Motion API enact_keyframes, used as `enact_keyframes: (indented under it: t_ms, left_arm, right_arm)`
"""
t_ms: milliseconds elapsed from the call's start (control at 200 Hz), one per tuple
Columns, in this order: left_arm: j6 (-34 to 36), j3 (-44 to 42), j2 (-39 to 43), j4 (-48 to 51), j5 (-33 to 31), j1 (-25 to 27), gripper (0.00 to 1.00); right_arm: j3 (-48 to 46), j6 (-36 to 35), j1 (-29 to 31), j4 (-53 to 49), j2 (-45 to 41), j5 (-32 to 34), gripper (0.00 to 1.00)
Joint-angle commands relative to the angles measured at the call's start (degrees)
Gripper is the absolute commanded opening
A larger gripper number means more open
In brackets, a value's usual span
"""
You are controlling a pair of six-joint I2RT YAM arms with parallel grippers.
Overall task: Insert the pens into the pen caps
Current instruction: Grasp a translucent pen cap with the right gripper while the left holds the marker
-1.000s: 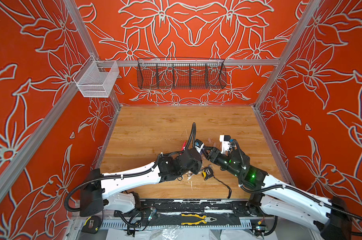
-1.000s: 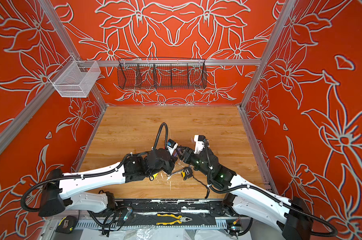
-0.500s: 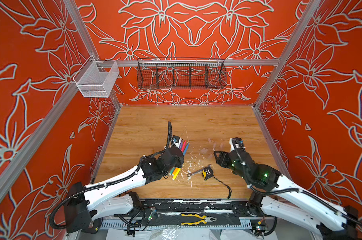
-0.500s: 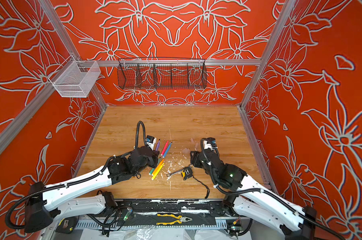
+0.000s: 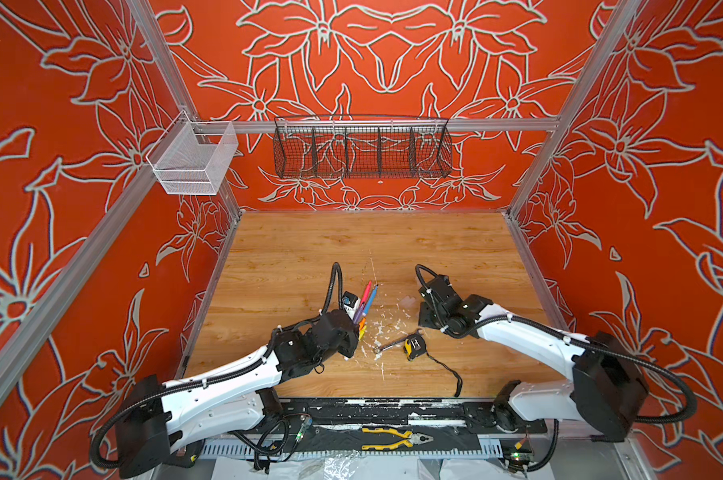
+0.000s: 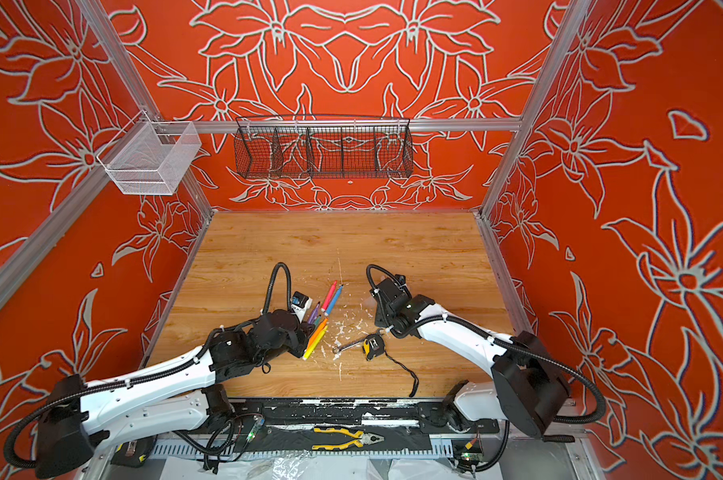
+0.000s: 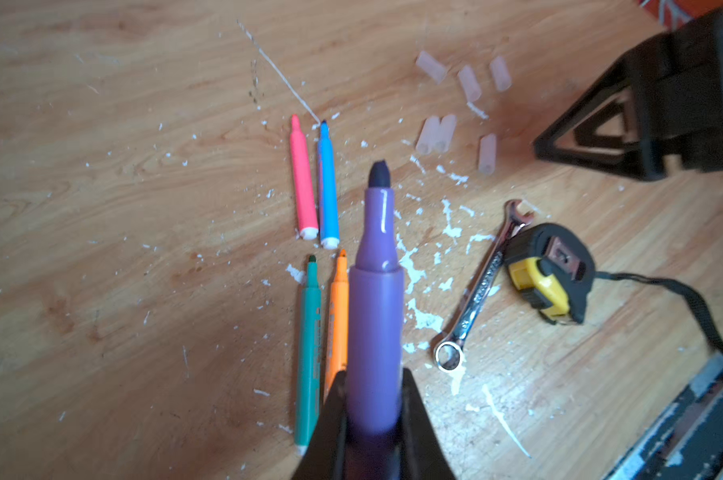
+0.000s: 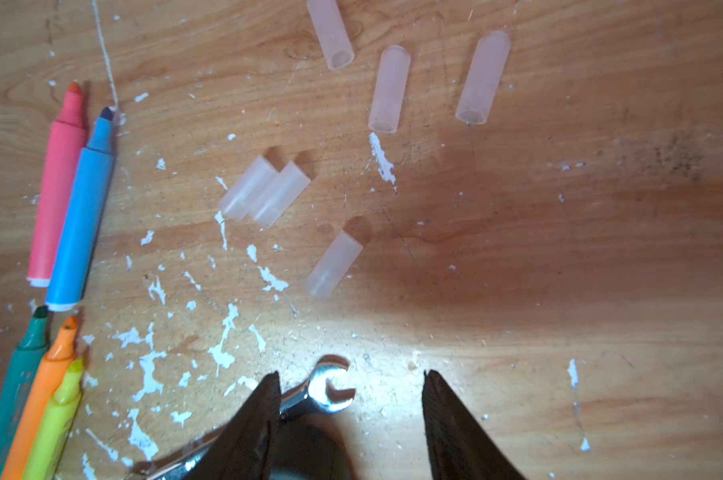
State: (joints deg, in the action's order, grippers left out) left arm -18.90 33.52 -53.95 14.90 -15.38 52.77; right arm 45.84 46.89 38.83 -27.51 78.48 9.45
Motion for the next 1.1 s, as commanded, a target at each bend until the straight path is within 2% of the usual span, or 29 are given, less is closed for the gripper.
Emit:
enact_keyframes:
  t_ms: [0, 405, 711, 1091]
  left_arm:
    - [0.14, -1.21, 2.00, -0.44, -1.45, -0.04, 0.00]
    - [-2.29, -4.14, 9.96, 1.75, -1.95, -0.04, 0.00]
    - [-3.36, -4.95, 10.35, 1.10, -1.32, -0.04, 0.00]
    - [-3.09, -4.87, 11.30, 1.18, 0.13, -0.04, 0.00]
  right_arm:
    - [3.19, -0.92, -0.85, 0.45, 3.43, -1.37, 0.56]
    - [13.49, -2.23, -1.65, -3.77, 20.64, -0.46, 0.45]
    - [12.26, -1.46, -1.66, -4.57, 21.19, 3.51, 0.44]
    - [12.53, -1.40, -2.00, -5.07, 23.15, 4.87, 0.31]
